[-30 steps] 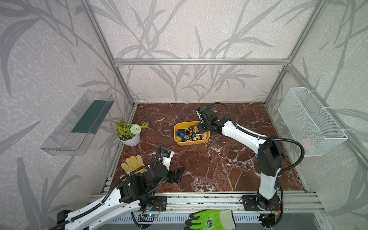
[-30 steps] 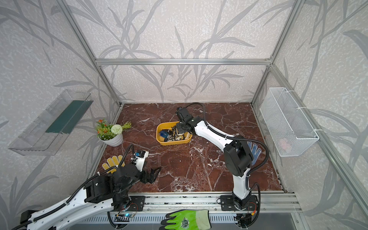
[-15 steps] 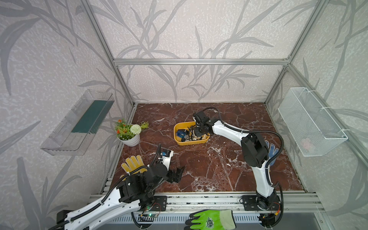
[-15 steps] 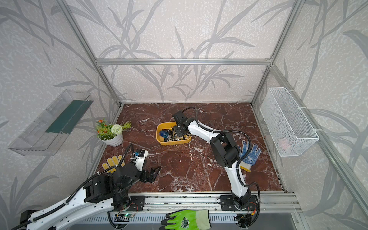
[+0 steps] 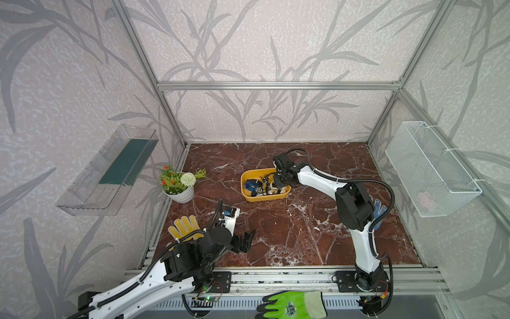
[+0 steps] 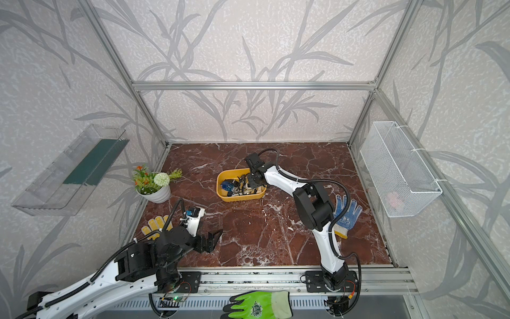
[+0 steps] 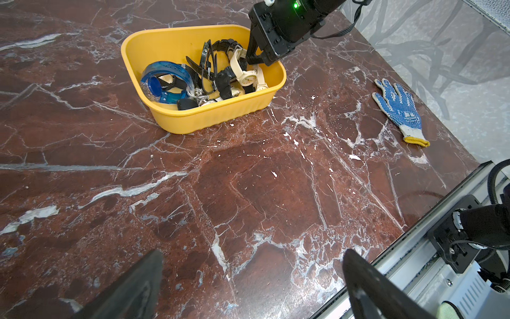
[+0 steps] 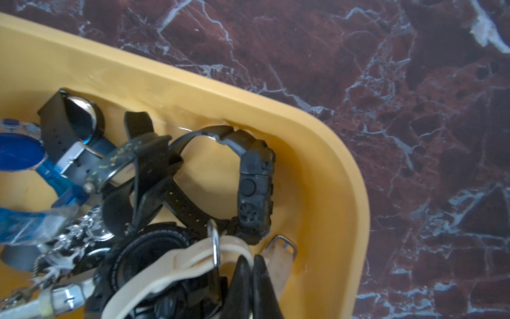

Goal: Put the watch into the storage box
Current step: Place the watch in the storage box.

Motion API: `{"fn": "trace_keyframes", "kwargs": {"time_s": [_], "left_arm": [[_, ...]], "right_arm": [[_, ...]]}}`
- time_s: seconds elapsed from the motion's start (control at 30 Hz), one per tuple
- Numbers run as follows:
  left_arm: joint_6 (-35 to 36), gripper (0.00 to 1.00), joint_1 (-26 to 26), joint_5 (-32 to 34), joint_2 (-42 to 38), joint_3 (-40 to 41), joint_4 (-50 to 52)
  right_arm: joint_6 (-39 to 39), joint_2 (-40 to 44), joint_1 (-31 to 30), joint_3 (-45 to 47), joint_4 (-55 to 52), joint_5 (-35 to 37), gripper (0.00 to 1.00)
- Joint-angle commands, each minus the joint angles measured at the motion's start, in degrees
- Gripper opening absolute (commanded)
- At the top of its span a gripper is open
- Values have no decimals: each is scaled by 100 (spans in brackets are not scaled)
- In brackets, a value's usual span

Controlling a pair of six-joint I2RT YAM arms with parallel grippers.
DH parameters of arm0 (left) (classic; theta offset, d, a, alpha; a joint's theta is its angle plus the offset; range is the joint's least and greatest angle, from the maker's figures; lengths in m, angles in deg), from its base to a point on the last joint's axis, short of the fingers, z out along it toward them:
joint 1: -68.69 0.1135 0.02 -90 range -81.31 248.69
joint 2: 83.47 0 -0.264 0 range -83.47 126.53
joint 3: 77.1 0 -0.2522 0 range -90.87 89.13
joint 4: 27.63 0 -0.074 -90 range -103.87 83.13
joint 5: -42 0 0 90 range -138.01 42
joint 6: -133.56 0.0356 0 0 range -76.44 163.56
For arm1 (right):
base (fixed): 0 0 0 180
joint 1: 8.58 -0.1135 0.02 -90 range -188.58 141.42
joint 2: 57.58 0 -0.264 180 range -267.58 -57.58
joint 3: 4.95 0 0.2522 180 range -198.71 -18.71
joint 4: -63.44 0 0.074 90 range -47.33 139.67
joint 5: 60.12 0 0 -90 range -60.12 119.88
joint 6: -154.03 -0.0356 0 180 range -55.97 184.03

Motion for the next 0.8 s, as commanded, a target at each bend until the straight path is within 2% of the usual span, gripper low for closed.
{"fn": "trace_keyframes", "kwargs": {"time_s": [0.0,0.2,0.33,0.5,0.67,0.77], "left_arm": [[42,99,-20,185,-36,-151,50],[75,99,-18,274,-23,-186,73],[140,99,-21,415,-21,-201,41],[375,99,-17,673,12,-251,-124],[640,99,-10,952,261,-344,-319],[918,99,-16,1252,546,-402,-550]], "right_arm": [[56,230,4,75,-105,28,9],[79,562,1,2,-63,-44,40],[143,866,5,-222,-148,-102,47],[167,1344,2,-320,-137,-107,64],[170,2219,5,552,435,19,81],[226,2955,10,1397,819,249,84]]}}
